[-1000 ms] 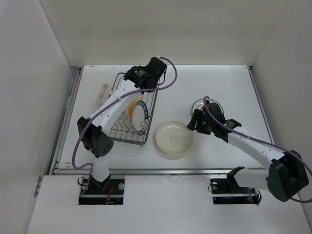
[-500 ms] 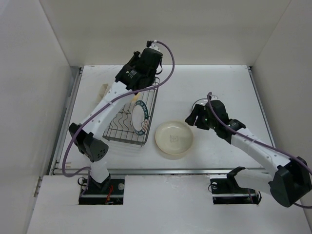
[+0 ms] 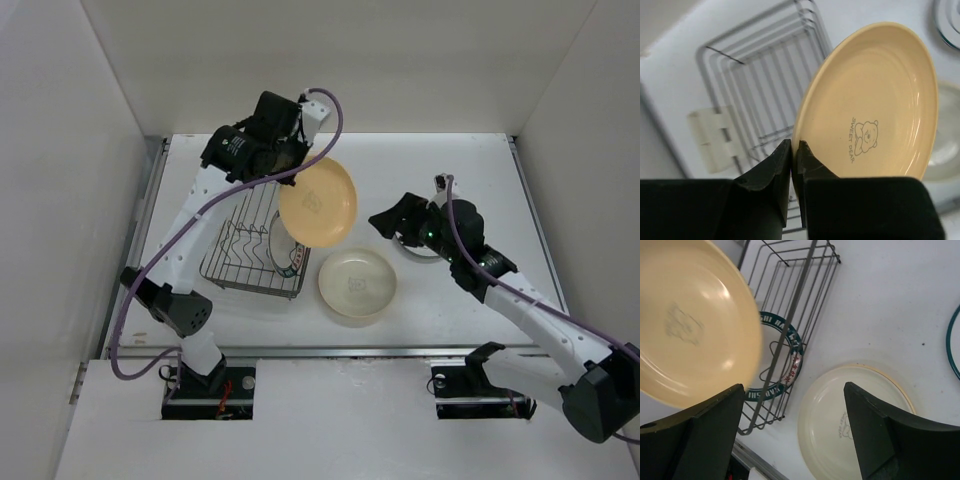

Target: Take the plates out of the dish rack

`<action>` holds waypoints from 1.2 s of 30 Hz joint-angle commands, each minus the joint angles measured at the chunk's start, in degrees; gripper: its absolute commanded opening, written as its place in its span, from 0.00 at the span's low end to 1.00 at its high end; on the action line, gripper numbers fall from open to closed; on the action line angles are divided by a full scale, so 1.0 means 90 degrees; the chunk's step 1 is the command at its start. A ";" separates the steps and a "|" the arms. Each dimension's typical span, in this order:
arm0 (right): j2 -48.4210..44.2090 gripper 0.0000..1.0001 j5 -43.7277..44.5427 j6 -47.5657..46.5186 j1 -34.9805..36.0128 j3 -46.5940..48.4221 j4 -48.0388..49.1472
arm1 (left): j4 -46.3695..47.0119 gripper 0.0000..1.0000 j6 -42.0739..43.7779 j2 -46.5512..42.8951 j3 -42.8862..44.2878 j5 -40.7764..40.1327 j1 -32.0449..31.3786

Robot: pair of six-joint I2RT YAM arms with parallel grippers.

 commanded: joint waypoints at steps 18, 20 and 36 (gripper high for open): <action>0.0342 0.06 -0.0705 0.0365 0.0043 -0.0595 0.1206 | -0.0678 0.00 -0.0212 -0.0051 -0.0766 0.3680 -0.0004; 0.0273 0.00 -0.0705 0.0365 0.0043 -0.0664 0.1206 | -0.0678 0.00 -0.0212 -0.0051 -0.0824 0.3592 -0.0004; -0.1455 0.00 0.1423 0.0306 0.0043 -0.1113 -0.0813 | -0.0932 0.80 -0.0076 0.0251 -0.0805 0.2051 -0.0004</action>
